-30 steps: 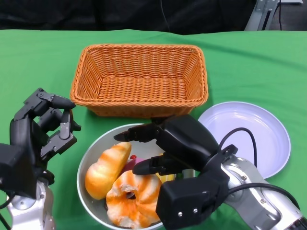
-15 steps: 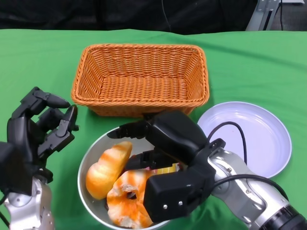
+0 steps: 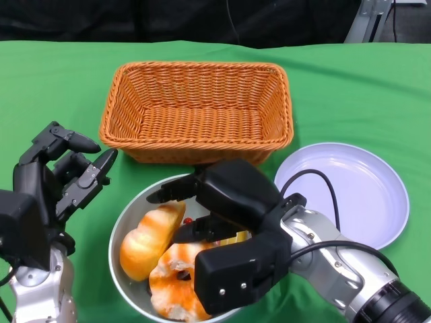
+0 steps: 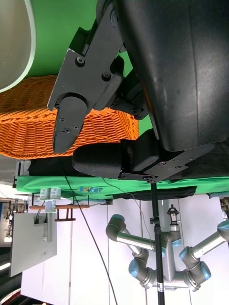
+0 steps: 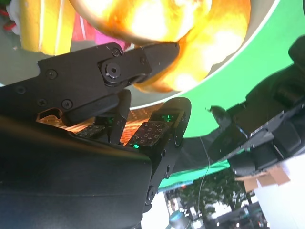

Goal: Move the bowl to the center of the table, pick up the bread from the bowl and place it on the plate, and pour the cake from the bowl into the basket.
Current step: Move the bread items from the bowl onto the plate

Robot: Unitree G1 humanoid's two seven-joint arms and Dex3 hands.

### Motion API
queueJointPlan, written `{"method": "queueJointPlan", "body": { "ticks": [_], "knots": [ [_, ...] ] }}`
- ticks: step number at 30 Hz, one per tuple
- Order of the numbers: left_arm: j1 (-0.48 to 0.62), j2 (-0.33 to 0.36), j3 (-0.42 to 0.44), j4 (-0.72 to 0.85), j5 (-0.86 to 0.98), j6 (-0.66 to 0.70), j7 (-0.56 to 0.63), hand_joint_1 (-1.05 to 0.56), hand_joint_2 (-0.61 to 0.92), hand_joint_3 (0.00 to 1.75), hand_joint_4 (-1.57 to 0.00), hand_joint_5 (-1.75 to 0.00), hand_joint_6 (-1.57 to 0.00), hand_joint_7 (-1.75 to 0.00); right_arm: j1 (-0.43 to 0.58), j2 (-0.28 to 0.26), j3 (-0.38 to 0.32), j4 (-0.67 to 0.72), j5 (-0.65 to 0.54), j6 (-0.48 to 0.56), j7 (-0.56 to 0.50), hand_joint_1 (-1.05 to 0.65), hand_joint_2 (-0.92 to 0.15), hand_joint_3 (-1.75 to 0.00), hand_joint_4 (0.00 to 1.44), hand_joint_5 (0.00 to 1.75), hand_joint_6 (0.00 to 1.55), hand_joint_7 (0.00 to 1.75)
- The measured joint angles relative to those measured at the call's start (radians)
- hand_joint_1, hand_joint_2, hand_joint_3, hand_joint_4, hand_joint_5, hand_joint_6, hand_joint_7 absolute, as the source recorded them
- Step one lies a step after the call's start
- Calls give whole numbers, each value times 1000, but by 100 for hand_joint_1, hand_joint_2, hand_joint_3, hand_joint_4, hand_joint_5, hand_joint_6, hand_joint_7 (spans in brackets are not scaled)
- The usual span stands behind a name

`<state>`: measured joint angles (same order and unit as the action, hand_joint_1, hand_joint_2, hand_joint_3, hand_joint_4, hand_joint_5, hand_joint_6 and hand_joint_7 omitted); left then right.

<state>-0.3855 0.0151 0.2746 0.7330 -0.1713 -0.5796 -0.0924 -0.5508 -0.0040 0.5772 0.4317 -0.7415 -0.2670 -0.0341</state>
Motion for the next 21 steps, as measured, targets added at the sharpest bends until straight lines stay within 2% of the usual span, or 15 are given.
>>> {"method": "queueJointPlan", "body": {
  "ticks": [1,4,5,7,10,13,14,16,18,21],
  "knots": [
    [0,3,0,0,1,-1,0,-15,64,69,-76,-162,-76,-134,-1,0,3,6,0,0,2,-53,-92,-1,57,39,52,70],
    [0,10,3,0,-10,-5,-11,-16,60,82,-76,-156,-76,-131,-2,5,5,17,2,7,15,-53,-92,-1,62,41,48,77],
    [0,11,3,0,-18,-6,-16,-14,60,84,-77,-154,-77,-130,-2,6,5,18,3,10,18,-53,-92,-1,63,43,49,75],
    [0,9,12,0,-63,-1,-51,-9,59,95,-81,-148,-82,-124,-7,9,8,20,5,15,28,-53,-92,-1,62,62,58,56],
    [0,7,27,0,-128,12,-99,-7,58,102,-84,-146,-84,-123,-14,13,14,31,7,17,35,-53,-92,-2,57,86,65,44],
    [-1,7,35,0,-153,12,-120,-7,57,105,-85,-146,-84,-122,-19,18,20,46,11,17,35,-54,-92,-2,56,91,67,42],
    [-1,7,36,0,-155,12,-124,-7,57,106,-84,-147,-84,-123,-21,19,21,50,15,17,34,-54,-92,-3,55,86,67,39],
    [-2,12,34,0,-136,-2,-122,-7,54,112,-82,-152,-82,-127,-30,23,30,67,18,21,37,-54,-92,-4,64,52,73,15],
    [-4,23,29,0,-99,-33,-109,-8,52,115,-83,-152,-82,-128,-40,33,43,103,15,30,32,-54,-92,-4,68,44,73,7],
    [-8,30,27,-2,-86,-43,-106,-8,50,117,-83,-152,-83,-127,-48,43,60,145,15,31,12,-54,-92,-4,71,42,73,5]
  ]
}}
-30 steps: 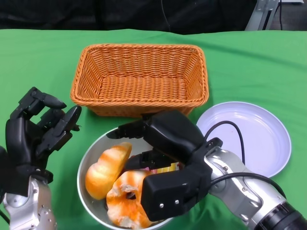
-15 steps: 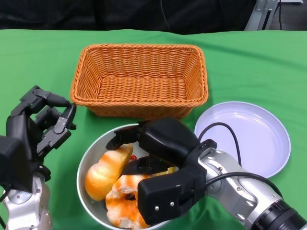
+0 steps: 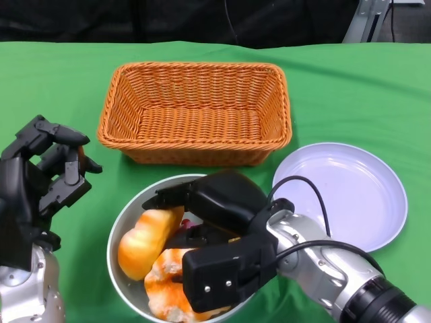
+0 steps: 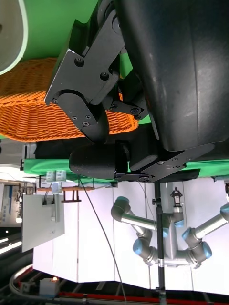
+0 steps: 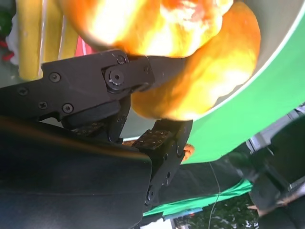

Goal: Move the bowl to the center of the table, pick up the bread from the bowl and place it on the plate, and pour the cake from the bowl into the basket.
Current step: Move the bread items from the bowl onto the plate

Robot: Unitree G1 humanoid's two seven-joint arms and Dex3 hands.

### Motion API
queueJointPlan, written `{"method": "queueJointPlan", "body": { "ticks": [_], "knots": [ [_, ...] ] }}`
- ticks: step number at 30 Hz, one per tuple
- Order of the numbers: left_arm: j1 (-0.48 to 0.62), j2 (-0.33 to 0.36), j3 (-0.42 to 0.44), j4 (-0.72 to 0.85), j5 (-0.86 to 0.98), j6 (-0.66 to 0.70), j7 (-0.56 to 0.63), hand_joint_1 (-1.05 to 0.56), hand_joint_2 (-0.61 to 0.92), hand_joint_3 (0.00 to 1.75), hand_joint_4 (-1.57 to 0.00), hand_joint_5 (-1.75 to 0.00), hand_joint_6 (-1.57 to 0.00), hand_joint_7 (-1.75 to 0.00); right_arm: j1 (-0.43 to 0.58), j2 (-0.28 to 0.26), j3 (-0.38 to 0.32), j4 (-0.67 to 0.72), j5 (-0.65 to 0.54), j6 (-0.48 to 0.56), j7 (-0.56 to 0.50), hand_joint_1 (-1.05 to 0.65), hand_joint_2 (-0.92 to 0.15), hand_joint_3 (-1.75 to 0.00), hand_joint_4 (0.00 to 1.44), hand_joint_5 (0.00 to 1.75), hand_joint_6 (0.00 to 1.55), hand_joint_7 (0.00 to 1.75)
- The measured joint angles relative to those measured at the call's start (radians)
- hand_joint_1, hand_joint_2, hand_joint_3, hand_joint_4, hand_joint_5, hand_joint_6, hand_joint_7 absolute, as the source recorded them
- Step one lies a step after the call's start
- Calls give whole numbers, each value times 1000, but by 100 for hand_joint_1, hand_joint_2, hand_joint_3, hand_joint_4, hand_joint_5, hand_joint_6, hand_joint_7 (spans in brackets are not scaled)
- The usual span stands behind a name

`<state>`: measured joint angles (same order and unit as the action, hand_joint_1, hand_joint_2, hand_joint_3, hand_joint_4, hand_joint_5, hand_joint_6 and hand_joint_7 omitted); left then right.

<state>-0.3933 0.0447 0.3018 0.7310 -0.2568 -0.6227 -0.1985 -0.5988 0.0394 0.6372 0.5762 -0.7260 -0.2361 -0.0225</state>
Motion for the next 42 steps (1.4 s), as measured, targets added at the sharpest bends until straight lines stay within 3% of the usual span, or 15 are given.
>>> {"method": "queueJointPlan", "body": {
  "ticks": [10,14,24,26,31,32,33,34,36,38,42],
  "knots": [
    [0,-1,-4,-21,-11,2,0,-8,48,119,-83,-152,-84,-125,-16,4,10,41,9,-18,-21,-55,-92,-4,70,45,75,3],
    [6,-3,-7,-65,-24,35,0,-5,50,116,-84,-153,-86,-125,-34,17,23,69,6,10,-12,-55,-91,-1,69,38,59,0],
    [15,-7,-12,-132,-33,89,-1,-3,52,117,-82,-156,-85,-127,-62,37,56,110,-9,36,-32,-51,-88,0,76,39,70,3],
    [16,-9,-12,-140,-32,92,0,-4,52,117,-81,-158,-84,-129,-63,39,60,121,-14,29,-62,-43,-88,0,84,41,76,5],
    [20,-12,-14,-151,-30,92,0,-4,52,117,-80,-159,-83,-131,-63,43,69,151,-21,9,-116,-41,-88,0,87,40,78,3],
    [20,-12,-14,-152,-29,92,0,-4,51,116,-80,-158,-83,-131,-62,44,69,158,-21,0,-132,-39,-90,-2,84,70,88,18],
    [20,-12,-14,-152,-29,91,0,-5,51,116,-80,-158,-83,-130,-62,45,68,169,-20,-16,-159,-38,-91,-4,75,101,83,48],
    [20,-12,-14,-151,-28,91,0,-5,51,117,-81,-158,-83,-130,-61,46,66,182,-19,-33,-184,-38,-92,-6,71,114,75,66],
    [20,-12,-13,-148,-30,90,0,-5,51,117,-81,-158,-83,-130,-60,49,60,209,-13,-69,-224,-37,-92,-8,67,126,69,83],
    [20,-12,-11,-141,-30,86,0,-5,50,117,-81,-157,-84,-130,-60,54,54,239,-9,-109,-272,-37,-92,-9,66,132,68,89],
    [20,-12,-9,-136,-29,75,0,-4,50,118,-82,-156,-84,-129,-61,68,46,277,-8,-153,-332,-38,-92,-15,64,124,76,69]
  ]
}}
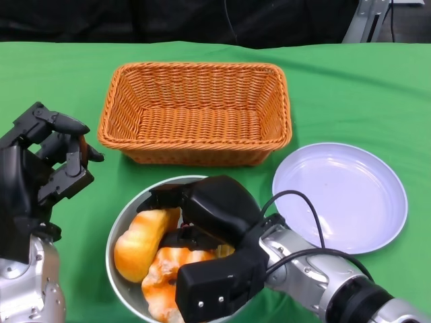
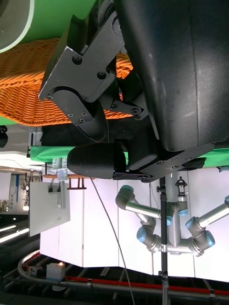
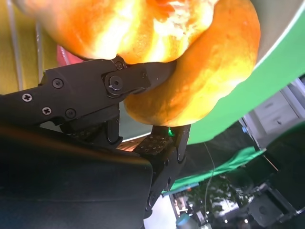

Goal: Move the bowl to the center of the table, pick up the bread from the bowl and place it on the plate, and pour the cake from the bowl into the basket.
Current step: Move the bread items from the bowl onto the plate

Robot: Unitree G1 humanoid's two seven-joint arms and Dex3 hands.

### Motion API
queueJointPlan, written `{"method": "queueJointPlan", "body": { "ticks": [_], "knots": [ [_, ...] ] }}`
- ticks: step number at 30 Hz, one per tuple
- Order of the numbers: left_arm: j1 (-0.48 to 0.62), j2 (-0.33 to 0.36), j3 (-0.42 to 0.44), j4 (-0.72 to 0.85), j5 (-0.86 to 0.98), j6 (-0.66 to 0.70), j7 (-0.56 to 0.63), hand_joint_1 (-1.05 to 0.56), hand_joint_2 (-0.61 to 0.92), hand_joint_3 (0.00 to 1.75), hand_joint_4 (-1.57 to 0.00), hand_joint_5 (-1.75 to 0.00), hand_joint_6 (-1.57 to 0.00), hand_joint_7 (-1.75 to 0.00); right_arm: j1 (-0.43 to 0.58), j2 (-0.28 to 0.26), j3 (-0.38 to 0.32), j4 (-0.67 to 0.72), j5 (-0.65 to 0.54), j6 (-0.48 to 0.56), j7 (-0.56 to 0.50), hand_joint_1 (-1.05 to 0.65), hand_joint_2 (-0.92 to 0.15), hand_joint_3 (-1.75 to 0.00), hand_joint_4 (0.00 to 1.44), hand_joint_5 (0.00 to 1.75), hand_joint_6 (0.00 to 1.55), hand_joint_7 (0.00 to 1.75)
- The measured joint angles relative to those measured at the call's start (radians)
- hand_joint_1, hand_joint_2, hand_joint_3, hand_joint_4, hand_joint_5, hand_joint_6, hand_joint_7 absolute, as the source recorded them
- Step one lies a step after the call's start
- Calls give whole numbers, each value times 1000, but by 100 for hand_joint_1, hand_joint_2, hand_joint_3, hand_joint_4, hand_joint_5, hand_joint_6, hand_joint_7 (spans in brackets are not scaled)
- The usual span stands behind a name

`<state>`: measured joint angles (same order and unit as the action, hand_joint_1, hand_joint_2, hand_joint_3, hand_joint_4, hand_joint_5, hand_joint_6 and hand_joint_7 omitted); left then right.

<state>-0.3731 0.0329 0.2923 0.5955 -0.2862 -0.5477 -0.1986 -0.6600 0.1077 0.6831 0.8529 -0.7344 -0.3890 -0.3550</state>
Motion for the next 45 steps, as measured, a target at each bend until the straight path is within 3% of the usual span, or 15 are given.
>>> {"method": "queueJointPlan", "body": {
  "ticks": [2,3,8,12,15,22,33,45],
  "knots": [
    [0,0,1,6,0,-7,0,-5,49,119,-82,-155,-84,-128,0,0,-5,4,1,-5,-11,-38,-92,-14,64,124,84,53],
    [0,0,1,11,1,-12,0,-5,49,119,-82,-155,-84,-128,0,1,-7,5,1,-6,-15,-37,-92,-14,62,133,87,49],
    [-2,0,1,21,18,-22,12,-6,47,120,-83,-155,-84,-128,4,-2,-27,15,7,-34,-50,-33,-92,-15,61,144,92,47],
    [-4,1,2,27,19,-29,12,-6,47,120,-83,-154,-85,-127,8,-8,-45,31,23,-80,-71,-32,-92,-18,63,145,94,49],
    [-9,1,3,37,19,-33,14,-5,47,120,-83,-154,-85,-126,19,-17,-66,22,31,-94,-75,-30,-92,-17,65,146,84,78],
    [-16,8,19,77,19,-38,16,-3,49,117,-83,-154,-85,-125,62,-42,-124,-61,82,-101,-38,-32,-92,-16,65,145,78,92],
    [-41,18,26,136,35,-56,17,-4,49,117,-82,-154,-85,-125,138,-57,-202,-279,156,-63,73,-31,-90,-14,69,139,79,91],
    [-44,28,29,177,31,-74,10,-2,49,117,-82,-154,-85,-126,185,-44,-280,-379,217,-38,97,-29,-90,-12,72,143,84,83]
  ]
}}
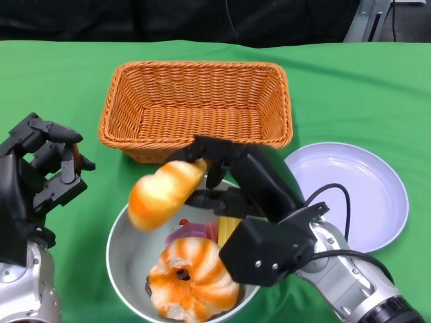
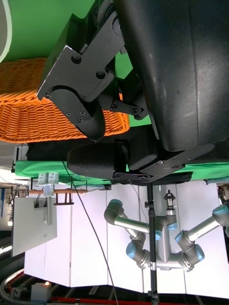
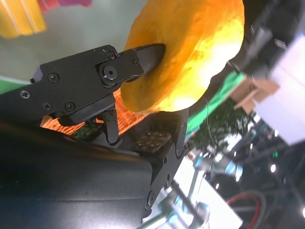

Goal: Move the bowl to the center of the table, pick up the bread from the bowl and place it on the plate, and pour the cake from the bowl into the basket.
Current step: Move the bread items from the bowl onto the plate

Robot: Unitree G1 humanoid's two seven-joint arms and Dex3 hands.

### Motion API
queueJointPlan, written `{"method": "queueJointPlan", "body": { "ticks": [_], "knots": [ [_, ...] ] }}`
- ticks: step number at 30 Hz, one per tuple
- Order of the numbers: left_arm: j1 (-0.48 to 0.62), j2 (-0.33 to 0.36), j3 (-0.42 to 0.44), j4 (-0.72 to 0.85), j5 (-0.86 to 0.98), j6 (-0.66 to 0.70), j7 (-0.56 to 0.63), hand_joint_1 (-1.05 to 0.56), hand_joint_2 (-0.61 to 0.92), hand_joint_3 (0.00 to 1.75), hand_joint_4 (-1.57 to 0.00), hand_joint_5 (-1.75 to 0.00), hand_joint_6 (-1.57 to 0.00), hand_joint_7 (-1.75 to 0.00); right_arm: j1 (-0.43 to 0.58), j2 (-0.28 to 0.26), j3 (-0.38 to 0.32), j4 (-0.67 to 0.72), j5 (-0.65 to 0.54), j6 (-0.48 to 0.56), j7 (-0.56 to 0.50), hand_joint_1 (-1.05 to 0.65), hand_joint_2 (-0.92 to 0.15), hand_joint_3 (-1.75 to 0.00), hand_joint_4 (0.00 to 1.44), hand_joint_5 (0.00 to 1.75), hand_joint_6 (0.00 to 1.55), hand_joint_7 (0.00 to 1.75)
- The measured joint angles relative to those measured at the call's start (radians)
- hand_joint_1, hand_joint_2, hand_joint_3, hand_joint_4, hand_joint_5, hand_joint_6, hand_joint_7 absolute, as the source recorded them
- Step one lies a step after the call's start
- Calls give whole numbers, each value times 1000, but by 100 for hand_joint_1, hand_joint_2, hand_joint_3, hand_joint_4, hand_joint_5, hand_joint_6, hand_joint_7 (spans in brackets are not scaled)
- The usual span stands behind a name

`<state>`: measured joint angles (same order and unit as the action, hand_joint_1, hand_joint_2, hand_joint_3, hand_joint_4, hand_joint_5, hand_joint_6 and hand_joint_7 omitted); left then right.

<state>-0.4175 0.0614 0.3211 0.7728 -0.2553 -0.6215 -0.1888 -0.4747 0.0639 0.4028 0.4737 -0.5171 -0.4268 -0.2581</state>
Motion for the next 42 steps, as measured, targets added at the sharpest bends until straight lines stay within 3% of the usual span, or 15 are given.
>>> {"method": "queueJointPlan", "body": {
  "ticks": [3,9,18,27,35,42],
  "knots": [
    [-3,4,0,8,-1,-1,-3,-3,49,116,-83,-154,-85,-127,10,5,-31,-50,21,18,8,-32,-92,-13,69,160,81,89],
    [-8,11,2,23,-2,-3,-11,-3,50,116,-84,-154,-84,-127,38,-7,-92,-157,79,61,45,-35,-92,-15,73,174,78,101],
    [-17,18,2,42,-12,-16,-41,-3,50,117,-84,-154,-85,-126,157,-42,-204,-412,157,240,128,-36,-92,-15,83,175,79,107],
    [-20,28,4,48,-19,-23,-64,-3,51,114,-84,-154,-84,-126,306,-114,-354,-622,286,329,215,-30,-92,-18,75,170,76,113],
    [-21,42,3,55,-23,-27,-71,-2,52,113,-82,-156,-83,-128,395,-145,-465,-667,372,376,244,-28,-91,-20,74,169,76,120],
    [-21,46,-1,61,-22,-27,-77,-1,52,115,-82,-156,-82,-130,435,-166,-489,-686,405,461,287,-24,-92,-23,69,173,73,119]
  ]
}}
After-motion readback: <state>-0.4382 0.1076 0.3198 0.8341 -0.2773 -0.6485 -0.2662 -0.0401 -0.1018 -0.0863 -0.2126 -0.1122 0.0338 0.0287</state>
